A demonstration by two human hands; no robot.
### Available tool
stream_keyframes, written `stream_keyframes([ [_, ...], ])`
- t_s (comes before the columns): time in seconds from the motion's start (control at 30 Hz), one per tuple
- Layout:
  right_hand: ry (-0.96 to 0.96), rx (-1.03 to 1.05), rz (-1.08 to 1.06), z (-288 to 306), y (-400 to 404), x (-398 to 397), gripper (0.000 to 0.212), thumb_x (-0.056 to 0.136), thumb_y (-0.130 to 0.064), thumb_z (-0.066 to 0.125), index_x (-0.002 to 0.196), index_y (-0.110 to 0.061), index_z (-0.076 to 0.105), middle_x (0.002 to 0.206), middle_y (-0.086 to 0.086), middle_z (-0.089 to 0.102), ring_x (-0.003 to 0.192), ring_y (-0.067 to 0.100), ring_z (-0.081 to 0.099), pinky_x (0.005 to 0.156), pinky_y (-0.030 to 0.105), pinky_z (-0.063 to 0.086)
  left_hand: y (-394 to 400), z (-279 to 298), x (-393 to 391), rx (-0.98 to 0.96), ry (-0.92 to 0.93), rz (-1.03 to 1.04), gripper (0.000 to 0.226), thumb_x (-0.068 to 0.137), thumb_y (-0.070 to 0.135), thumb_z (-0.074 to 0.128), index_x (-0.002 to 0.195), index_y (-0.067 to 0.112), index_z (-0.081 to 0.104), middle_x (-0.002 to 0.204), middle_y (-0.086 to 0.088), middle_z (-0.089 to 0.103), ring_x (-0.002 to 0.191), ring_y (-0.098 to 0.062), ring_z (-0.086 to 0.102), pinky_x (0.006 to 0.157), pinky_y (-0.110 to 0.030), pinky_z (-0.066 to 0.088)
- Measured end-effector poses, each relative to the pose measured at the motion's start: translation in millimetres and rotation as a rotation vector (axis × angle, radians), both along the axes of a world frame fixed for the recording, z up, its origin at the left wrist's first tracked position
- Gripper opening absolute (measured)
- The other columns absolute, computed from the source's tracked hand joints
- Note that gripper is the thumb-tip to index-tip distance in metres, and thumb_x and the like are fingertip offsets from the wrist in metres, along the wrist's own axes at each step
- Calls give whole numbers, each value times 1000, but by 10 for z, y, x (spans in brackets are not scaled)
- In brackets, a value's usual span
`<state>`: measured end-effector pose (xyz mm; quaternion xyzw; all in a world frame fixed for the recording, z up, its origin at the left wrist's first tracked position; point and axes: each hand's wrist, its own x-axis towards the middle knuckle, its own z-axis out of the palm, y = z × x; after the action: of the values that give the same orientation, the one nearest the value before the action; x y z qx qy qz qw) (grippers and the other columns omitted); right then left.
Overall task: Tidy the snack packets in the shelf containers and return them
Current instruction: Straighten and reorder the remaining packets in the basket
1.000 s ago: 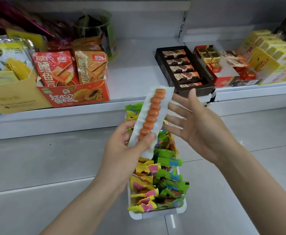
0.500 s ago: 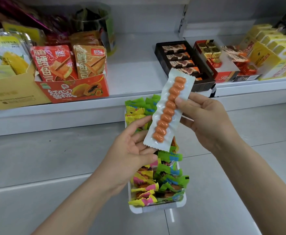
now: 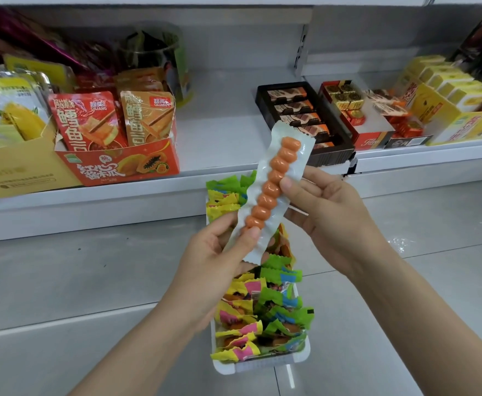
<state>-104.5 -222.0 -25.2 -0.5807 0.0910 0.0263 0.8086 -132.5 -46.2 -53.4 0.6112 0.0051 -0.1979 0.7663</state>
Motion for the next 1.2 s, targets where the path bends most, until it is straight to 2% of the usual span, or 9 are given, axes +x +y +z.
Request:
stream_keyframes([
  [0.13, 31, -129, 43, 68, -100, 27, 39, 89, -30, 65, 121, -8, 65, 111, 9, 74, 104, 20, 71, 85, 32, 59, 55, 28, 75, 321, -343, 171, 33, 93, 19, 67, 113, 45, 70, 109, 22, 73, 109, -1, 66, 79, -11, 51],
  [0.23, 114, -79, 14, 187, -236, 46, 61, 79, -57, 63, 113, -7, 65, 104, 9, 75, 100, 28, 73, 81, 36, 61, 133, 54, 136, 578, -660, 211, 39, 91, 6, 69, 117, 35, 70, 111, 22, 71, 110, 4, 62, 84, -11, 49],
  [0.37, 92, -126, 1, 289, -441, 7, 37, 89, -35, 64, 113, -7, 65, 101, 13, 75, 90, 24, 75, 70, 29, 61, 82, 53, 206, 767, -966, 139, 57, 77, -15, 69, 120, 23, 72, 121, 6, 68, 112, -15, 61, 99, -22, 46],
  [0.43, 29, -275, 16, 332, -584, -42, 25, 84, -21, 66, 108, -13, 71, 107, 11, 75, 89, 19, 75, 69, 23, 60, 19, 48, 211, 770, -962, 123, 67, 71, -12, 74, 127, 23, 67, 127, 5, 64, 116, -17, 58, 103, -19, 41],
  [0.57, -203, -583, -52, 553, -950, -153, 36, 74, -45, 77, 106, -29, 76, 100, -1, 78, 91, 19, 75, 75, 27, 60, 14, -85, 147, 824, -754, -39, 72, 79, 26, 81, 140, 32, 44, 128, 14, 55, 121, -2, 46, 100, -3, 28],
  [0.67, -287, -740, -64, 617, -1063, -213, 45, 78, -59, 75, 114, -31, 72, 105, -5, 76, 93, 17, 75, 74, 32, 62, 56, -194, 74, 1021, -906, -187, 40, 91, 47, 61, 120, 21, 65, 112, 9, 65, 112, -13, 53, 99, -28, 41],
  [0.77, -340, -790, -47, 560, -1003, -236, 42, 82, -59, 72, 116, -35, 71, 108, -7, 76, 94, 17, 75, 73, 36, 62, 52, -222, 48, 1265, -948, -393, 64, 94, 63, 31, 124, 20, 67, 116, 7, 69, 118, -19, 53, 109, -40, 34],
  [0.9, -385, -758, 12, 564, -797, -279, 31, 83, -57, 70, 110, -43, 71, 104, -13, 75, 92, 11, 74, 73, 30, 62, 81, -229, 12, 1281, -921, -497, 69, 94, 68, 20, 123, 26, 67, 114, 11, 70, 125, -20, 47, 116, -43, 18],
  [1.2, -346, -1023, 227, 476, -442, -309, 26, 90, -22, 67, 107, -42, 69, 97, -20, 74, 89, 5, 71, 81, 30, 57, 263, -237, -143, 1160, -893, -526, 58, 93, 69, 25, 129, 43, 62, 123, 19, 65, 139, -17, 34, 121, -44, 11],
])
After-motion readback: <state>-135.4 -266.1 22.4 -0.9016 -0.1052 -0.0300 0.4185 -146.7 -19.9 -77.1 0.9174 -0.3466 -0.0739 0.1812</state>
